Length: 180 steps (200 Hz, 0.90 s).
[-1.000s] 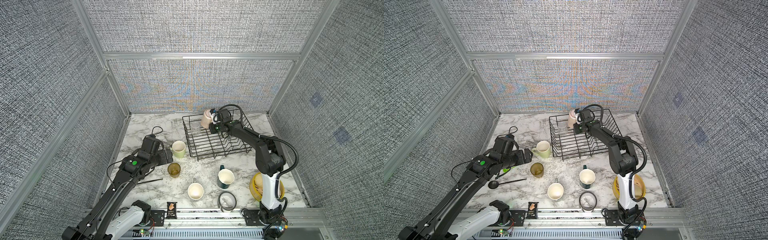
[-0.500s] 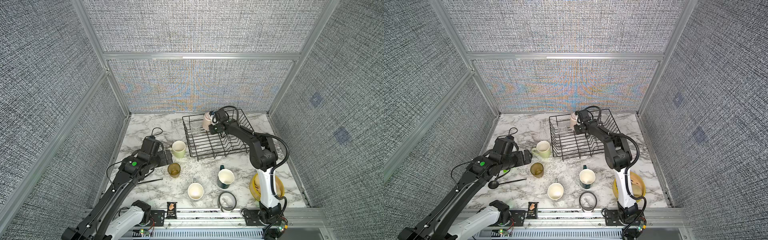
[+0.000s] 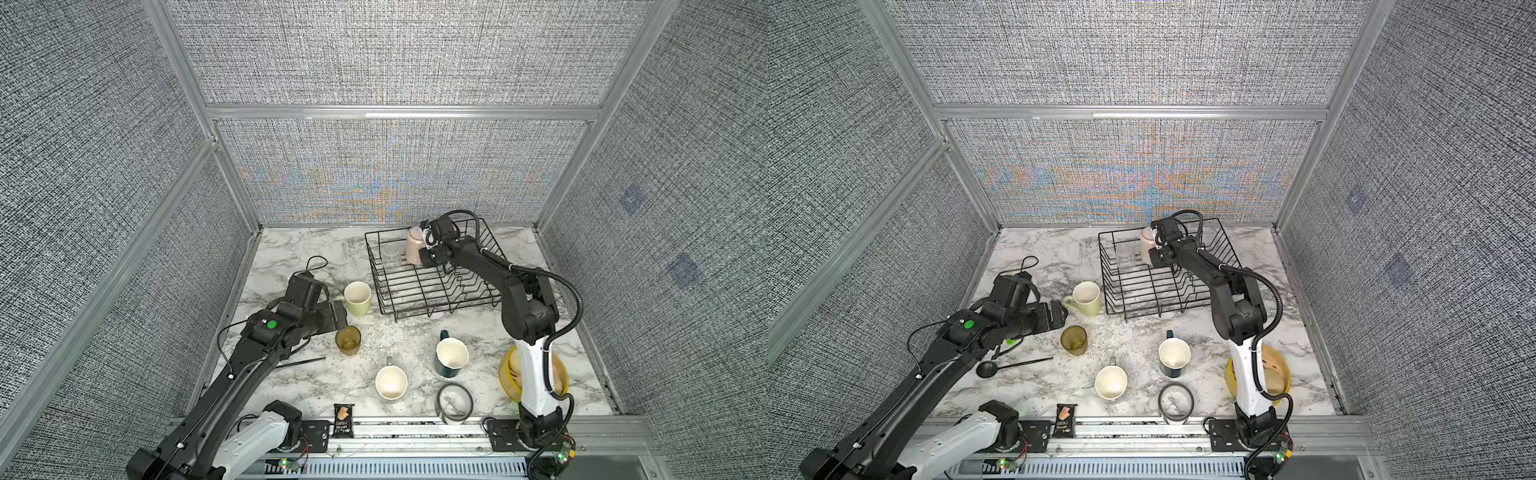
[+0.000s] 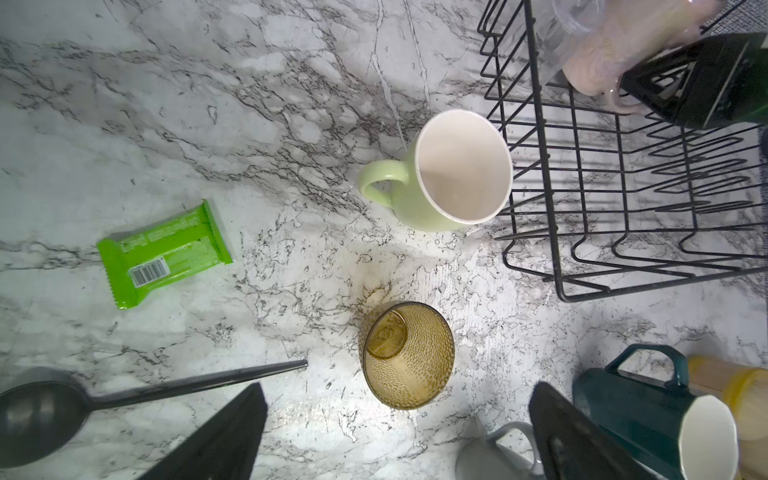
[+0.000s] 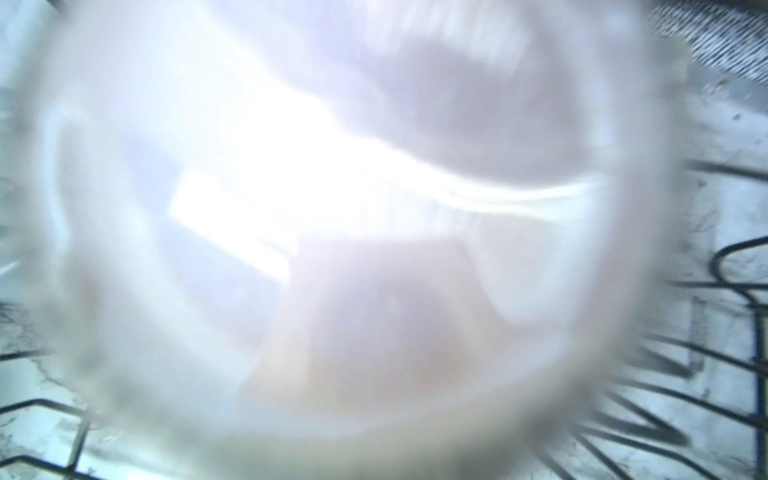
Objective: Load the cups into the dish rack
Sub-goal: 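Lower the pink mug upright into the rack with the right gripper while the left withdraws, then open the right gripper and withdraw it while the left reaches toward the light green mug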
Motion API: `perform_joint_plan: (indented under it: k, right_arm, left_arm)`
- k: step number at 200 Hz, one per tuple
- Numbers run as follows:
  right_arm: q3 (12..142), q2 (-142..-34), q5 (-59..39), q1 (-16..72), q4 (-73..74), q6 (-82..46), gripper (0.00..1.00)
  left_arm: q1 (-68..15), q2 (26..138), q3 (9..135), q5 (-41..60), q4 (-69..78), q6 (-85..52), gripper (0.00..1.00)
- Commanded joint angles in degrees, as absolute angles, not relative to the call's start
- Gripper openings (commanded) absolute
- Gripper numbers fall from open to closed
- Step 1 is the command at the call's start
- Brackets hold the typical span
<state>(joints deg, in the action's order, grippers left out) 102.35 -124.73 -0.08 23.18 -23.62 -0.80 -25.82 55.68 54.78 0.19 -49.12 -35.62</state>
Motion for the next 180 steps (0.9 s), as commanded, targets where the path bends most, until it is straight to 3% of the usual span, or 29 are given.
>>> perform_joint_plan:
  k: [1,81,180]
  right_arm:
    - [102.55,-123.71,1.84,23.05,-22.94,-0.53,0.34]
    - [99.2,-117.35,1.8,23.03,-23.61,-1.56,0.39]
    - [74.46,-86.5,-0.97,23.2,-18.02,-5.89,0.45]
  left_arm:
    - [-25.77,55.51,54.16,0.96,-48.13,-36.24,1.0]
    - [-25.77,55.06,53.35,3.18,-46.96,-37.06,1.0]
    - [-25.8,64.85,55.61,1.84,-43.17,-39.61,0.96]
